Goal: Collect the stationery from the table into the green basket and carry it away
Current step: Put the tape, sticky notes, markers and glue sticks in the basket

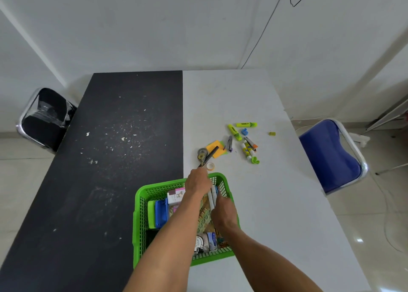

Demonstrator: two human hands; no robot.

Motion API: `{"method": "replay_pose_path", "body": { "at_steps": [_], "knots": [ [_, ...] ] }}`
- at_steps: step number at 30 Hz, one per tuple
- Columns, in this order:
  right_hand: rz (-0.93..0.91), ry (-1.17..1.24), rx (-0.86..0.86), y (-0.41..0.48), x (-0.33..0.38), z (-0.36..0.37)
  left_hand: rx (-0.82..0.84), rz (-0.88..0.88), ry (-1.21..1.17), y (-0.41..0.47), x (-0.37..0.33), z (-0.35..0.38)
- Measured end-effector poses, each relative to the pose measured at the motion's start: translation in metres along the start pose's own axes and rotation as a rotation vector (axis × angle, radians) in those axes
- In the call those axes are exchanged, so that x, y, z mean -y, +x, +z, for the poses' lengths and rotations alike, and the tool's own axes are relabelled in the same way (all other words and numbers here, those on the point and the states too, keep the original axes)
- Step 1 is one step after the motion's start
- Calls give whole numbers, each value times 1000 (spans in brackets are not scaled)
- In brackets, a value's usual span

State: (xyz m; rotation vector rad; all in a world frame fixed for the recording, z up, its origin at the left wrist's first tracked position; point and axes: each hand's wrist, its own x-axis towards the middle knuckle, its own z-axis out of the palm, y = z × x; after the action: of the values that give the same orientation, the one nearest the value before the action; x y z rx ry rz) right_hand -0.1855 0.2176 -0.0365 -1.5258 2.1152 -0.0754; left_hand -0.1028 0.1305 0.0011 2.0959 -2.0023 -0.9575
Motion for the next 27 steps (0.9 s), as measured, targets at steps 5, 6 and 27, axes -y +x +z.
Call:
{"method": "replay_pose_path", "body": {
  "at_steps": [5, 6, 27],
  "knots": [
    [24, -100, 33, 2, 3, 4, 7, 12, -25, 4, 10, 6],
    [22, -112, 36, 2, 2, 6, 4, 10, -28, 5, 12, 5],
    [-65, 39, -77, 20, 22, -20, -52, -1, -35, 33, 6, -11]
  ]
}}
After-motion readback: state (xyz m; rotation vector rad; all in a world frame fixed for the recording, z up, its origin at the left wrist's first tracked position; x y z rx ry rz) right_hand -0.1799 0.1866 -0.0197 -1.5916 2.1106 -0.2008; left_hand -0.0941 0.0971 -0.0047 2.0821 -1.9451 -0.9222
